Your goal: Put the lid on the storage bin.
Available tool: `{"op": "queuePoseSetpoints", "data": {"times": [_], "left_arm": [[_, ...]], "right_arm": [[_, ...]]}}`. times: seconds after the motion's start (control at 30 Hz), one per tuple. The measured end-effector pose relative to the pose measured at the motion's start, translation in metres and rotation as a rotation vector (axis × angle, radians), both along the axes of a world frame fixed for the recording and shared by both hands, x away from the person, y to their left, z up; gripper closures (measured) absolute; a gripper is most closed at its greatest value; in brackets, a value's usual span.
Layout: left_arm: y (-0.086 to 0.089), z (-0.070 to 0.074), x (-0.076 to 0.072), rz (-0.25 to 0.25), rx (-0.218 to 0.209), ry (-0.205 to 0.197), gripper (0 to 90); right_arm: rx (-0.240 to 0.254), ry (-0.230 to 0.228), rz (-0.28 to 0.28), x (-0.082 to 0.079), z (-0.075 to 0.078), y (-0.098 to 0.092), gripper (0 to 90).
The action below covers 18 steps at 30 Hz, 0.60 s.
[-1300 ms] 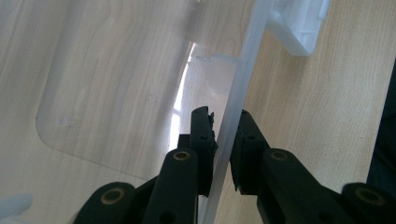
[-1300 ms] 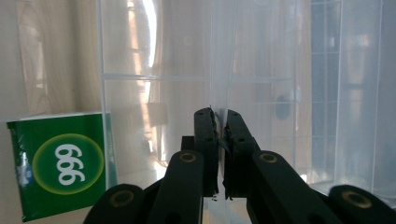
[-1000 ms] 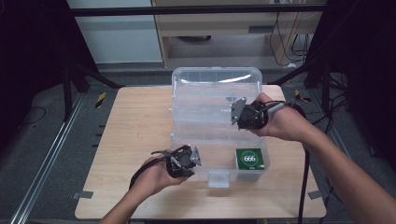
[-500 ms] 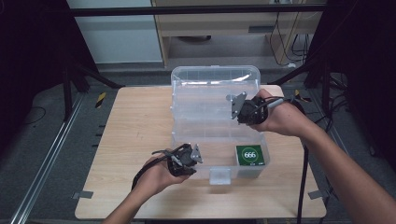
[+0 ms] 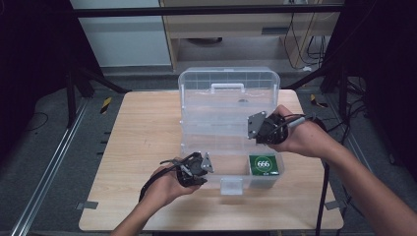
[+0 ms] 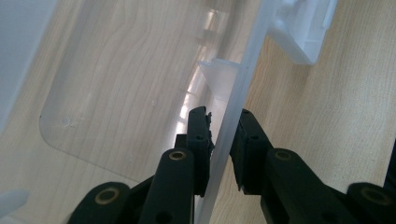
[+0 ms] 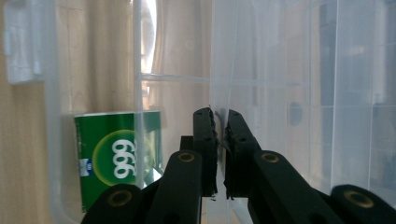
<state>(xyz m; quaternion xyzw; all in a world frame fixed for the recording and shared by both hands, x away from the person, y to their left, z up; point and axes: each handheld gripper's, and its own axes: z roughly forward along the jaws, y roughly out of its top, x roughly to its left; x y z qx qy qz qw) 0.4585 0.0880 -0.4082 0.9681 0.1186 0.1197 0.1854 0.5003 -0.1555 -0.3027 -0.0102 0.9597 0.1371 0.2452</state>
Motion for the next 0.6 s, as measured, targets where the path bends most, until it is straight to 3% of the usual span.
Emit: {"op": "queuePoseSetpoints", "data": {"times": [0.07,0.1,0.13,0.17,0.2,0.27,0.3,0.33,0.37,0.6], "left_arm": [[0.000,0.000,-0.001,0.007,-0.001,-0.003,77.9],[0.000,-0.003,-0.001,-0.012,-0.027,0.027,77.7],[-0.001,-0.004,-0.006,0.049,-0.049,0.055,77.6],[-0.001,-0.004,-0.006,0.049,-0.049,0.055,77.5],[-0.001,-0.003,-0.001,-0.024,-0.032,0.005,77.4],[-0.001,-0.003,-0.002,-0.025,-0.031,-0.003,77.0],[0.000,-0.004,-0.007,0.036,-0.043,0.034,76.8],[0.000,-0.004,-0.007,0.036,-0.043,0.034,76.6],[-0.001,-0.003,-0.002,-0.022,-0.031,-0.006,76.5],[0.000,-0.004,-0.004,-0.010,-0.039,-0.018,75.7]], "right_arm": [[0.004,0.003,0.001,-0.004,-0.002,-0.001,84.8],[0.010,0.008,0.000,-0.008,-0.004,-0.003,84.6],[0.014,0.010,0.003,-0.009,-0.005,-0.004,84.5],[0.014,0.010,0.003,-0.009,-0.005,-0.004,84.5],[0.022,0.014,0.004,-0.013,-0.008,-0.006,84.4],[0.025,0.015,0.008,-0.015,-0.009,-0.008,84.3],[0.029,0.018,0.009,-0.015,-0.010,-0.009,84.3],[0.029,0.018,0.009,-0.015,-0.010,-0.009,84.3],[0.039,0.027,0.011,-0.017,-0.011,-0.011,84.3],[0.045,0.034,0.016,-0.022,-0.014,-0.011,84.1]]}}
